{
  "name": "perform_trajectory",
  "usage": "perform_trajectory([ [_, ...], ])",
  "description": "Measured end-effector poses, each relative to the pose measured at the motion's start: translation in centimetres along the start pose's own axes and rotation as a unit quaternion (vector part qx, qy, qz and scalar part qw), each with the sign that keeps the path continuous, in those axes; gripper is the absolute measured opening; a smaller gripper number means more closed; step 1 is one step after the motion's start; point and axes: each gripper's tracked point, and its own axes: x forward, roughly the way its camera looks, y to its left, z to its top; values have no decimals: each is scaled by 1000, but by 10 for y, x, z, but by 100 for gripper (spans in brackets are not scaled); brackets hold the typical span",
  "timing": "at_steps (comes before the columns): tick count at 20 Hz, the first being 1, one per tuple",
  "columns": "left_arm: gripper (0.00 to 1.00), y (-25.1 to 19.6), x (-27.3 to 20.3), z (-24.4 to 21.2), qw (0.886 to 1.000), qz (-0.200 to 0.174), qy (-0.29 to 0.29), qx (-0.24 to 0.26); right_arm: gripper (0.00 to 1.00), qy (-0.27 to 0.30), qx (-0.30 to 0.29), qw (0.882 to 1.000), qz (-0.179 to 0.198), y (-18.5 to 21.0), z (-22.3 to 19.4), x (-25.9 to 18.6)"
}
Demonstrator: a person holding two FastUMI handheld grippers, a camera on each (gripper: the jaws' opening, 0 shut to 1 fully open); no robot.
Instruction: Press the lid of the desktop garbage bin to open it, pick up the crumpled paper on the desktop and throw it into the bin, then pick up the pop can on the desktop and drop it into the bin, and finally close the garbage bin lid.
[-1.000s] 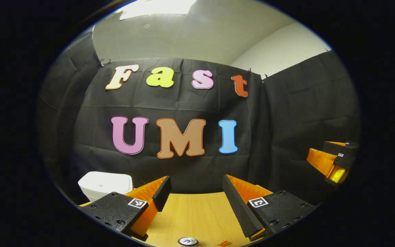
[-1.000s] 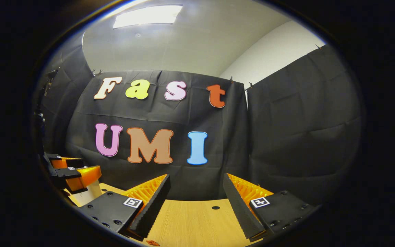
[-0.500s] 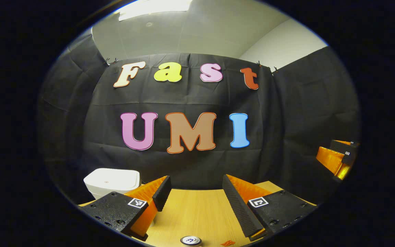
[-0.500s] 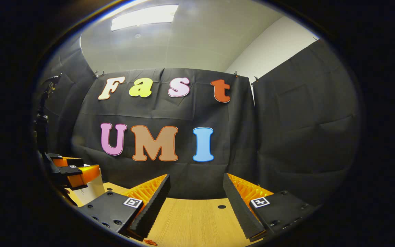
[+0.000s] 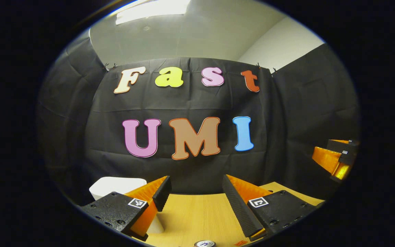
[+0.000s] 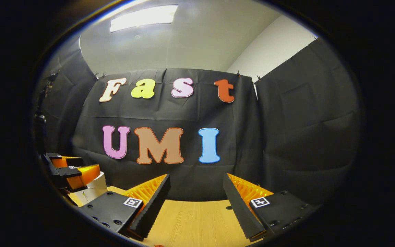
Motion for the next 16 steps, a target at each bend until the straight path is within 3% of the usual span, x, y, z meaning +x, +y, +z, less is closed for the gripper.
perform_trajectory([
  [5, 92, 1, 4, -4, 1000, -6, 6, 2, 98, 5, -3, 1000, 1, 8, -4, 8],
  [7, 86, 3, 5, -5, 1000, -3, 8, 8, 98, 7, -5, 1000, -1, 8, -5, 9],
  [11, 58, 8, 6, -7, 1000, 4, 11, 9, 98, 13, -8, 1000, -3, 7, -10, 10],
  [12, 45, 10, 6, -9, 1000, 8, 13, 10, 98, 14, -9, 1000, -2, 7, -10, 9],
  [13, 47, 14, 6, -9, 1000, 13, 14, 9, 98, 14, -11, 1000, -2, 7, -11, 10],
  [14, 32, 16, 6, -9, 1000, 19, 15, 8, 100, 14, -12, 1000, -2, 7, -11, 10],
  [16, 21, 22, 6, -13, 999, 29, 21, 3, 98, 14, -13, 1000, -1, 7, -11, 9],
])
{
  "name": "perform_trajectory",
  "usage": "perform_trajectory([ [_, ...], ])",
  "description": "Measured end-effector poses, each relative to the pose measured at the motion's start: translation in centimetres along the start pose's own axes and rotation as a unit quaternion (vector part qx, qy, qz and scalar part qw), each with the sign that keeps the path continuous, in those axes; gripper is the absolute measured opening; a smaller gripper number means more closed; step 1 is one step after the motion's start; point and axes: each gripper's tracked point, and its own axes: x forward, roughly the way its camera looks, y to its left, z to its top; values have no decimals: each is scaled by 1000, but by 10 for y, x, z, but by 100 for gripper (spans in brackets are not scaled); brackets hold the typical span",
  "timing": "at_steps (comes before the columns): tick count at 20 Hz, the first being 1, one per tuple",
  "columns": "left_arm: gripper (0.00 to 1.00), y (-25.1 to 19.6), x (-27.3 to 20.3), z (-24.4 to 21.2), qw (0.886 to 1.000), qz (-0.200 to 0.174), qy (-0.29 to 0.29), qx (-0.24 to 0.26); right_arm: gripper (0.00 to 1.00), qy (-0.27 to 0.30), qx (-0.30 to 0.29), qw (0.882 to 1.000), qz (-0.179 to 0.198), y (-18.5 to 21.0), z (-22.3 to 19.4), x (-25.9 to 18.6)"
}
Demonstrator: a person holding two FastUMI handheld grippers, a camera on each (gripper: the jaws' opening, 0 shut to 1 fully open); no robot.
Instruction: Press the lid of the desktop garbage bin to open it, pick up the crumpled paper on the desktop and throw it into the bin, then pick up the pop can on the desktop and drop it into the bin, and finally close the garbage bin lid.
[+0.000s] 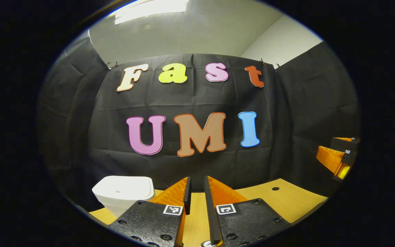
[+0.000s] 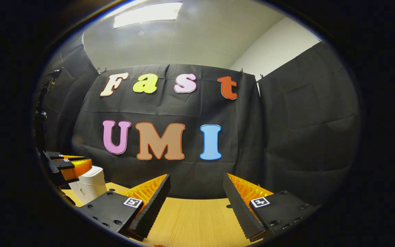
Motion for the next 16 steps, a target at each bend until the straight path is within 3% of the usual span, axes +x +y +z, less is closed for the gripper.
perform_trajectory([
  [1, 14, 3, 0, -2, 1000, 5, 4, -2, 98, 1, -1, 1000, 1, 0, 0, -1],
  [3, 11, 7, -1, -5, 1000, 11, 10, -7, 98, 2, -2, 1000, 2, 1, -2, -1],
  [6, 0, 23, -2, -5, 999, 32, 10, -2, 100, 3, -2, 1000, 5, 6, -2, 1],
  [10, 0, 35, -2, -7, 999, 35, 14, 3, 98, 2, -5, 1000, 12, 15, -2, 2],
  [16, 0, 76, 5, -3, 997, 69, 10, 12, 98, 4, -3, 1000, 21, 33, -4, 7],
])
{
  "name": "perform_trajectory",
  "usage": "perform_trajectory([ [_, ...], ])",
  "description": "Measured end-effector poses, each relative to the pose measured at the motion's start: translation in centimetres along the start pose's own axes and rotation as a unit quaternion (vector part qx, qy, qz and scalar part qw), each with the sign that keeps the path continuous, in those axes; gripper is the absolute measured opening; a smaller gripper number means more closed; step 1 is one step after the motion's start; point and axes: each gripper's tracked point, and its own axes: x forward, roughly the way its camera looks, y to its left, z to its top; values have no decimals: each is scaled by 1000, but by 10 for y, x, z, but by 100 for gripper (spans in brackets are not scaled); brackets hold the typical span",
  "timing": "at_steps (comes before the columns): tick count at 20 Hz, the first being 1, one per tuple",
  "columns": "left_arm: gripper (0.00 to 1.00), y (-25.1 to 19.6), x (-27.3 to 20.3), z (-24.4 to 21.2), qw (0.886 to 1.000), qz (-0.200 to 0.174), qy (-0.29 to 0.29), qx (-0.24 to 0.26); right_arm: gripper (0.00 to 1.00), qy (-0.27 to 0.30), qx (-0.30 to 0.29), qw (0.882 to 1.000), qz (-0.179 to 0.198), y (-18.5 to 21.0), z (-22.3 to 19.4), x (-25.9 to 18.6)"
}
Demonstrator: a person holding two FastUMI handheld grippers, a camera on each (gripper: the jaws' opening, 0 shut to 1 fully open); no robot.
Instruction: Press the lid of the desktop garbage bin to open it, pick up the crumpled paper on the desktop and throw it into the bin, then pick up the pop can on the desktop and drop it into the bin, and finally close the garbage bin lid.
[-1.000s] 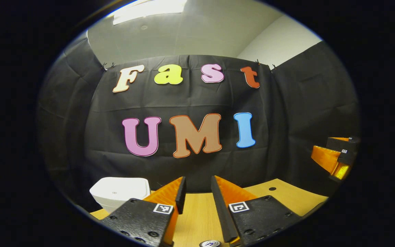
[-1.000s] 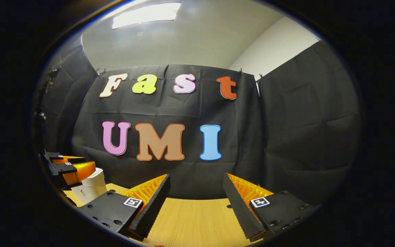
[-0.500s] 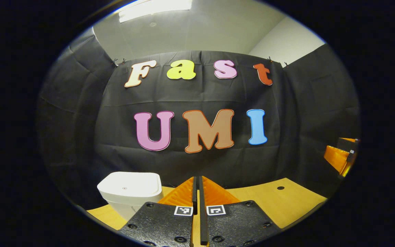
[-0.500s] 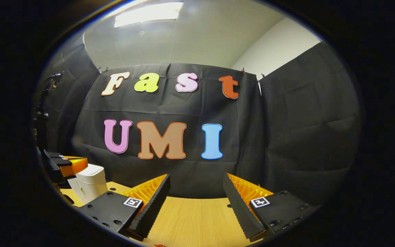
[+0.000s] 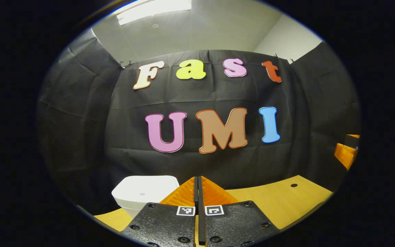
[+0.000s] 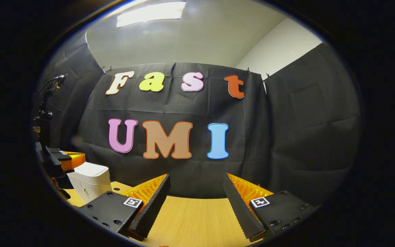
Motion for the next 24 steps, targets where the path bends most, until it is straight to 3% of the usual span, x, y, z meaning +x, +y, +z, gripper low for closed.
perform_trajectory([
  [9, 0, 68, 31, -11, 999, 52, 2, 13, 100, 5, 3, 1000, 1, 27, -1, 14],
  [24, 0, 140, 59, -101, 992, 90, 83, -15, 98, 36, -13, 999, -19, 62, -22, 19],
])
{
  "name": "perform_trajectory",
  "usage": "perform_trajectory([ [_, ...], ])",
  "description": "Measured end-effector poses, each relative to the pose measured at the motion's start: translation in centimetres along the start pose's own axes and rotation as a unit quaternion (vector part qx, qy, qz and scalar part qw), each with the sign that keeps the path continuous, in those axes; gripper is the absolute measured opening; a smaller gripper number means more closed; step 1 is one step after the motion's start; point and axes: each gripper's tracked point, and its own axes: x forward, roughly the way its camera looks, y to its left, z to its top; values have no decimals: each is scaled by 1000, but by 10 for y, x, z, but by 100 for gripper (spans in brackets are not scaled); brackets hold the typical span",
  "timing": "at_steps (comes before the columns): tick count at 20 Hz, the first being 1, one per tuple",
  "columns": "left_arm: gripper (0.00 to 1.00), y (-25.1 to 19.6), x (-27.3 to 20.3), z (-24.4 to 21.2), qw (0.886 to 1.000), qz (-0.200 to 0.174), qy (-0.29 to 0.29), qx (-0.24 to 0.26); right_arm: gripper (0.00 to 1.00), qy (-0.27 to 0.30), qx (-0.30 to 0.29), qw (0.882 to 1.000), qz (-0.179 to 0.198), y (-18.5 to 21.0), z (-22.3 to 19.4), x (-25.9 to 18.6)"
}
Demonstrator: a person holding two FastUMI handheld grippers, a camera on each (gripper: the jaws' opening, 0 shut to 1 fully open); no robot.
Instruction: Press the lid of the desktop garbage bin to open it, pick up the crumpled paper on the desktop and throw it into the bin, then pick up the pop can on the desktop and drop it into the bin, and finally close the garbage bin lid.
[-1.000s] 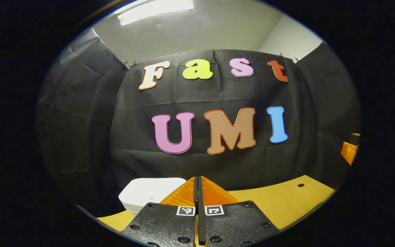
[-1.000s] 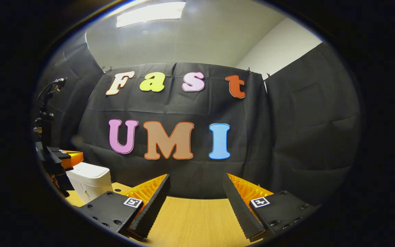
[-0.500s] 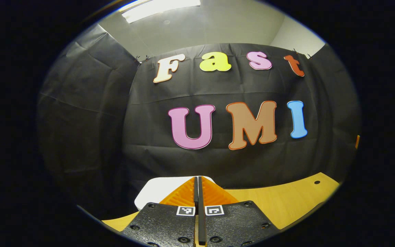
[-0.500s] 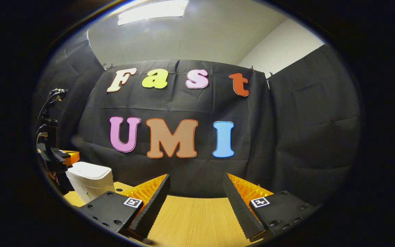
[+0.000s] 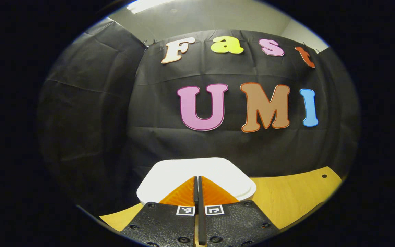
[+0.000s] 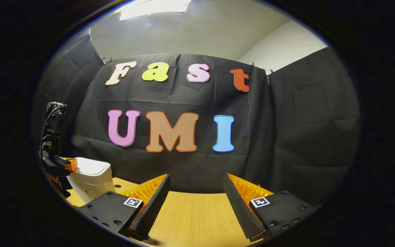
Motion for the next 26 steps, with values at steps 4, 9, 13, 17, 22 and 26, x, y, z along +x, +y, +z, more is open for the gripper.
perform_trajectory([
  [4, 0, -2, 1, -7, 1000, -8, -4, 5, 100, 6, -1, 1000, 6, 10, -3, 0],
  [9, 0, 0, 4, -9, 999, -4, -33, -9, 98, -2, -9, 1000, 18, 23, 1, 2],
  [13, 0, -1, 0, -5, 998, 1, -61, 28, 98, 0, -8, 1000, 29, 29, 1, 2],
  [17, 1, -10, -3, -5, 995, -24, -63, 69, 100, -10, -11, 999, 28, 21, 8, 0],
  [22, 31, -21, -11, 24, 995, -53, -79, 38, 100, -15, -1, 999, 33, 16, 12, 1],
  [26, 52, -35, -30, 51, 990, -71, -111, 51, 98, -12, 0, 999, 41, 15, 11, 1],
])
